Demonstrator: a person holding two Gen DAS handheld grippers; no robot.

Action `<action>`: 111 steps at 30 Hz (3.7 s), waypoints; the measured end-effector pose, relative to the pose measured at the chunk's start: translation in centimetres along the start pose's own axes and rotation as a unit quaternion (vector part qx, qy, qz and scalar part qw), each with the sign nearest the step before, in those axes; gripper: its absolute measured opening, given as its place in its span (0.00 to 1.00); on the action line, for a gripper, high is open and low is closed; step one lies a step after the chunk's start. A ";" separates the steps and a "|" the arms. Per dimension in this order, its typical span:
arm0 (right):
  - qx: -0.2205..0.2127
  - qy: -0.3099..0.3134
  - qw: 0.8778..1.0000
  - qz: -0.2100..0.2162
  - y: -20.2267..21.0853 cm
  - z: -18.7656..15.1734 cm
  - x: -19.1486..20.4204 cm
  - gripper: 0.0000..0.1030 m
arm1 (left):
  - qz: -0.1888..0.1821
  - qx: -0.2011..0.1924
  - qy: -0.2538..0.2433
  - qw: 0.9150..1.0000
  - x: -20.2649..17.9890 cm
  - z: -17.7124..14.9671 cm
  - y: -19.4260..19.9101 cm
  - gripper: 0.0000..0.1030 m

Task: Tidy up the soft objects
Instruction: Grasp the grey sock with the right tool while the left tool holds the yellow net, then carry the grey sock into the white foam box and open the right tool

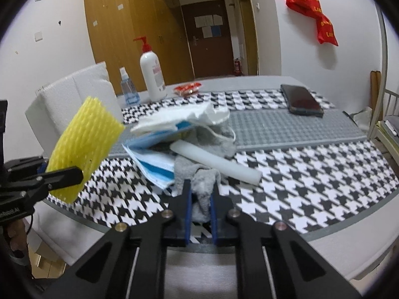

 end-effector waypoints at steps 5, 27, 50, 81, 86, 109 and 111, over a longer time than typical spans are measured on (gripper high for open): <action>-0.023 0.004 1.000 -0.001 1.5 2.1 0.2 0.15 | 0.008 -0.018 0.004 1.000 0.2 0.6 1.5 0.22; -0.103 0.014 0.995 -0.002 7.1 7.7 1.3 0.15 | 0.032 -0.065 -0.007 0.997 0.5 2.3 5.0 0.21; -0.131 0.042 0.990 0.036 9.8 8.6 5.1 0.15 | 0.086 -0.114 -0.012 0.990 0.5 2.4 9.6 0.21; -0.159 0.102 0.976 0.108 10.9 12.3 14.2 0.15 | 0.205 -0.142 0.043 0.967 6.2 -0.6 17.6 0.21; -0.169 0.113 0.972 0.113 11.3 13.7 15.4 0.15 | 0.219 -0.145 0.054 0.963 7.2 -1.2 18.4 0.21; -0.214 0.165 0.951 0.151 12.4 17.8 22.7 0.15 | 0.258 -0.154 0.096 0.949 10.9 -3.3 21.0 0.21; -0.209 0.171 0.950 0.155 12.0 17.6 23.4 0.15 | 0.262 -0.153 0.099 0.948 11.2 -3.4 21.2 0.21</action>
Point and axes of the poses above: each gripper's, at about its wrist camera, not at the fingertips, and y roughly against the way its jaws point, x to its left, z to its top, the point moved 7 cm from there along -y, roughly the way its jaws point, and after that the axes turned 15 degrees about -z, right-handed, at the moved point
